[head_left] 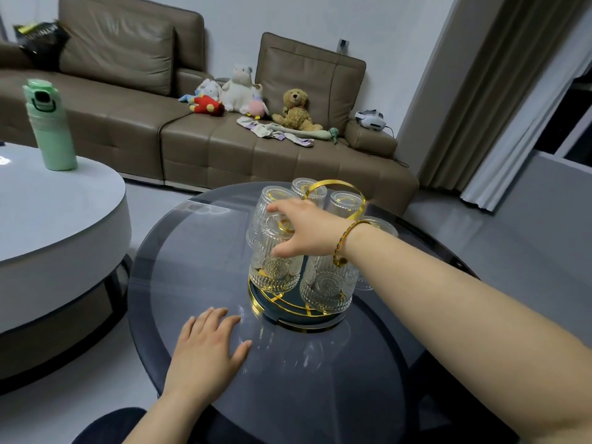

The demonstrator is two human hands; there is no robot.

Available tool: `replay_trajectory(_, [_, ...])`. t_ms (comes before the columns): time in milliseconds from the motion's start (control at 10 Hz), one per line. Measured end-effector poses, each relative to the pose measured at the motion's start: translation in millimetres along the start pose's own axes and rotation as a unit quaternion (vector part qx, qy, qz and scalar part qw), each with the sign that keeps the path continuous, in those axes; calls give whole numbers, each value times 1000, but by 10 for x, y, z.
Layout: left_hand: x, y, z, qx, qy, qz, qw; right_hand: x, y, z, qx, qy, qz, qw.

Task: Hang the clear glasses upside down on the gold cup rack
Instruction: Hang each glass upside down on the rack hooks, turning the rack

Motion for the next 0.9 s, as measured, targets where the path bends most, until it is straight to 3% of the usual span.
replay_trajectory(200, [-13, 33, 59, 23, 3, -7, 1000, -247, 111, 47, 21, 17, 77, 997])
replay_trajectory(300, [-6, 42, 68, 44, 11, -14, 999, -532, 228, 157, 85, 21, 204, 975])
replay_trajectory(400, [-9, 36, 86, 57, 27, -8, 998, -1009, 199, 471, 177, -21, 371, 911])
replay_trajectory(500, [5, -17, 152, 60, 49, -7, 997, -1354, -243, 982, 272, -172, 406, 855])
replay_trajectory(600, [14, -93, 268, 47, 40, -9, 998, -1548, -957, 1366, 296, -326, 319, 839])
replay_trajectory(700, [13, -83, 292, 32, 32, 4, 999, -1641, -1495, 1428, 250, -365, 214, 871])
replay_trajectory(800, [-1, -78, 293, 29, 32, 5, 999, -1583, -1681, 1353, 173, -336, 152, 913])
replay_trajectory(900, [-4, -76, 289, 28, 36, 9, 999, -1559, -1634, 1290, 152, -339, 129, 919])
Point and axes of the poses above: each hand's wrist, its own x-axis towards the middle knuckle, its own y-axis out of the back of the hand, z = x × y, the point moved 7 cm from there along x, towards the middle knuckle, and after that the axes turned 11 degrees about -x, right-handed, at the moved point
